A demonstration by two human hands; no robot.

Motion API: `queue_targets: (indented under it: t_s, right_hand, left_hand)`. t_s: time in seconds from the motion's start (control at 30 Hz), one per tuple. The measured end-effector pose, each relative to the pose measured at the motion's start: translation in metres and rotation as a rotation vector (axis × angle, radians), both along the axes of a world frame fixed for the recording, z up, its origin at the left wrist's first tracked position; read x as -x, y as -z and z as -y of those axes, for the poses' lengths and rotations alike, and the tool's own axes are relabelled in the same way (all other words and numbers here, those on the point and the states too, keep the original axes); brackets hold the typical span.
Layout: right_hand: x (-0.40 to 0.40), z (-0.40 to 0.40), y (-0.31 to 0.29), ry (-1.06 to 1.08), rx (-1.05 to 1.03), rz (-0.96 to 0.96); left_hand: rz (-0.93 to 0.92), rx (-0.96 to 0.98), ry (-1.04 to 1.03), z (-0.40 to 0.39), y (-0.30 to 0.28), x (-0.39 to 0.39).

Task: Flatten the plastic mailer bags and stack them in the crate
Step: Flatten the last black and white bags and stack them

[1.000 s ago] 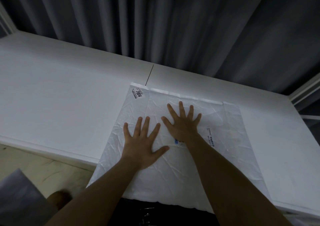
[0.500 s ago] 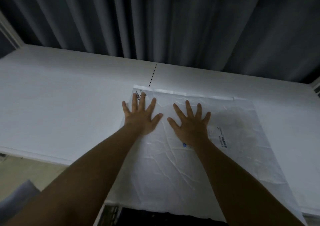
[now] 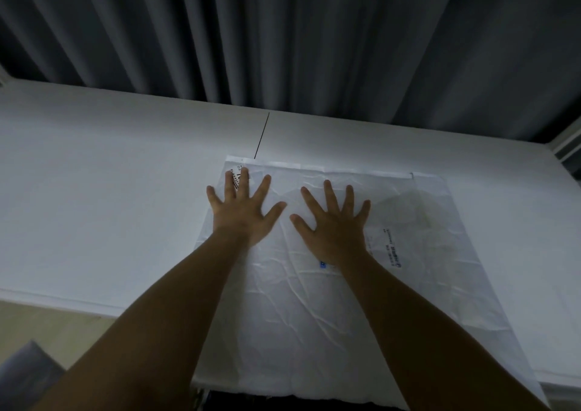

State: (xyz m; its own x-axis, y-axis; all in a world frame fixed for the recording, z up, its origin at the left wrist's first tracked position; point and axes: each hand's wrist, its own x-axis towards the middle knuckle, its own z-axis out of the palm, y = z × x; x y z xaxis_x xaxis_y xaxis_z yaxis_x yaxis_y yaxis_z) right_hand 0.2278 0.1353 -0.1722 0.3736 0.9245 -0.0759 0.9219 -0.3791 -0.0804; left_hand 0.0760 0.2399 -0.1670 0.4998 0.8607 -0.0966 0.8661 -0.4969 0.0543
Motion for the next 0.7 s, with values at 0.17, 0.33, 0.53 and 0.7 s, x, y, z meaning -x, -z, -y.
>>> queue_targets:
  t_s: [0.17, 0.33, 0.53, 0.7]
  right_hand:
    - [0.002, 0.001, -0.002, 0.013, 0.011, -0.007]
    - [0.003, 0.004, -0.009, 0.012, -0.001, -0.056]
    - [-0.047, 0.033, -0.033, 0.017, -0.168, 0.032]
    - [-0.097, 0.064, -0.027, 0.138, 0.083, 0.076]
  left_hand:
    - [-0.045, 0.006, -0.008, 0.005, -0.006, -0.003]
    - [0.008, 0.062, -0.008, 0.035, -0.020, -0.023]
    - [0.074, 0.051, -0.030, 0.069, -0.002, -0.039]
    - [0.075, 0.011, -0.025, 0.070, 0.002, -0.036]
